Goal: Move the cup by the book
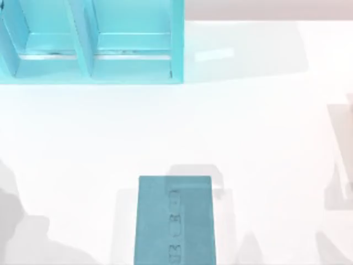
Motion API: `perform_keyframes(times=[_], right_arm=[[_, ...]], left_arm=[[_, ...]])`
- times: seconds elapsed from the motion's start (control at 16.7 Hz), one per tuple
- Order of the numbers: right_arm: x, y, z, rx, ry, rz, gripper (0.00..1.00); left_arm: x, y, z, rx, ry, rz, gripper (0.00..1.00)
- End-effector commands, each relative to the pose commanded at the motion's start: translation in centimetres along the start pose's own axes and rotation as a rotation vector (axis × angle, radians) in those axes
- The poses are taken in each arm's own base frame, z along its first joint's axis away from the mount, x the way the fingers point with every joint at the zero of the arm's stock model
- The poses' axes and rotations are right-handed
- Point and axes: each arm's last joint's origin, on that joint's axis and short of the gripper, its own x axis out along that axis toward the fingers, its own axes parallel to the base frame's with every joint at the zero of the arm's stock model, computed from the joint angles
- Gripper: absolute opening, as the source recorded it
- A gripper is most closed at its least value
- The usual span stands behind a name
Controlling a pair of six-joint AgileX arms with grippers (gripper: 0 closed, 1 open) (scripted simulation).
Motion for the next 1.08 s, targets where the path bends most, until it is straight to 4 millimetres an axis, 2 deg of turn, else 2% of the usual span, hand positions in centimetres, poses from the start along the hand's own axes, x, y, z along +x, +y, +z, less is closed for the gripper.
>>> perform_keyframes(times=[0.3,0.42,0.84,1.08], right_arm=[[0.0,0.0,0.0,0.0,0.0,0.0,1.0],[0.0,0.0,0.0,0.0,0.0,0.0,1.0],[0.0,0.0,0.0,0.0,0.0,0.0,1.0],[0.0,0.0,0.0,0.0,0.0,0.0,1.0]], left_arm=[[0.4,0.1,0.1,0.002,-0.001,0.0,1.0],[1.9,0.2,0.0,0.0,-0.002,-0.002,1.0],[9.3,0.1,-0.1,0.0,0.002,0.003,1.0],[10.0,0.0,0.0,0.0,0.0,0.0,1.0]])
